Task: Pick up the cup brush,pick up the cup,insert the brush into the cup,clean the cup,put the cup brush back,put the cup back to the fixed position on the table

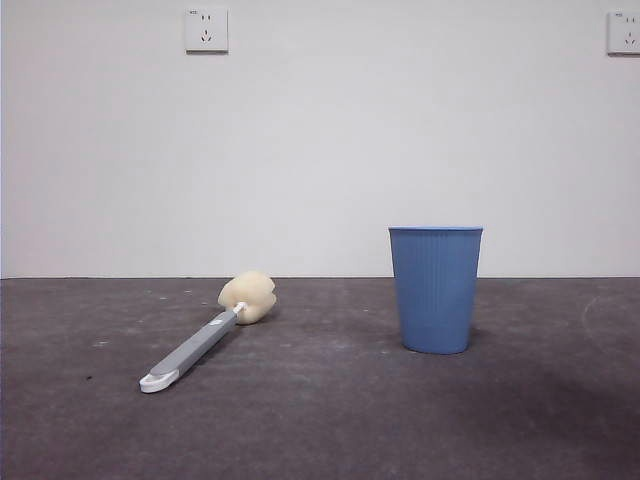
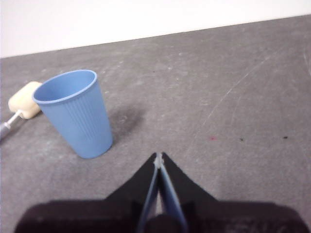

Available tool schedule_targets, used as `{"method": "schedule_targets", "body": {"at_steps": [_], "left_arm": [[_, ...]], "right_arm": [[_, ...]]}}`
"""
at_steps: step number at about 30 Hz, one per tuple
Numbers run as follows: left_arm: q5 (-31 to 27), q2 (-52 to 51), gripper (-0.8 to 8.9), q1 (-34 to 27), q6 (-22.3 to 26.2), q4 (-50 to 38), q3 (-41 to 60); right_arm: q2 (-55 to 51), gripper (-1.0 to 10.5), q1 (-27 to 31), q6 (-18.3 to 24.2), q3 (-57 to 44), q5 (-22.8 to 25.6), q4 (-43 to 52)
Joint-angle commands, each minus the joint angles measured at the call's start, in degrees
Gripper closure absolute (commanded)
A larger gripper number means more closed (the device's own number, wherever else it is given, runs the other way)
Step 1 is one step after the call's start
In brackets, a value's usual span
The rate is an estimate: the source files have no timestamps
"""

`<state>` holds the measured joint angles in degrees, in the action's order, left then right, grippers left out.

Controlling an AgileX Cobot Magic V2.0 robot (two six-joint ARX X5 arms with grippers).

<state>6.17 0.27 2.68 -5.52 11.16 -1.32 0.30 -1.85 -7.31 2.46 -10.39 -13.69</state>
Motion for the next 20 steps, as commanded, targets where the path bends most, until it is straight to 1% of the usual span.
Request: {"method": "schedule_targets", "body": {"at_steps": [1, 3, 5, 9, 12, 14, 16, 20], "left_arm": [[0.4, -0.2, 8.19, -0.2, -4.3, -0.1, 0.4], [1.2, -0.2, 8.21, -0.2, -6.0, 0.0, -0.2], [2.6, -0.2, 8.21, -0.1, -7.9, 0.1, -1.4], [3.4, 0.2, 8.2, -0.1, -8.5, 1.0, -5.1], [3.4, 1.3, 8.2, -0.1, -8.5, 3.9, -9.2], [3.5, 2.8, 8.2, -0.1, -8.4, 6.7, -12.4], [4.2, 4.7, 8.2, -0.1, -8.4, 9.3, -15.6], [7.3, 8.9, 8.2, -0.1, -7.8, 14.1, -21.5]], "right_arm": [[0.0, 9.5, -0.1, -7.1, -0.7, -0.2, 1.9], [0.0, 9.5, -0.1, -10.3, -0.1, -0.9, 3.0], [0.0, 9.6, -0.1, -11.8, 1.0, -1.6, 3.4], [0.6, 9.6, -0.1, -11.9, 4.2, -1.6, 3.3], [1.7, 9.6, -0.1, -11.9, 7.4, -1.8, 3.1], [2.9, 9.6, -0.1, -11.9, 10.2, -3.3, 1.9], [4.5, 9.6, -0.1, -11.6, 13.4, -4.6, -0.6], [8.7, 9.6, -0.2, -10.4, 20.3, -5.3, -7.5]]}}
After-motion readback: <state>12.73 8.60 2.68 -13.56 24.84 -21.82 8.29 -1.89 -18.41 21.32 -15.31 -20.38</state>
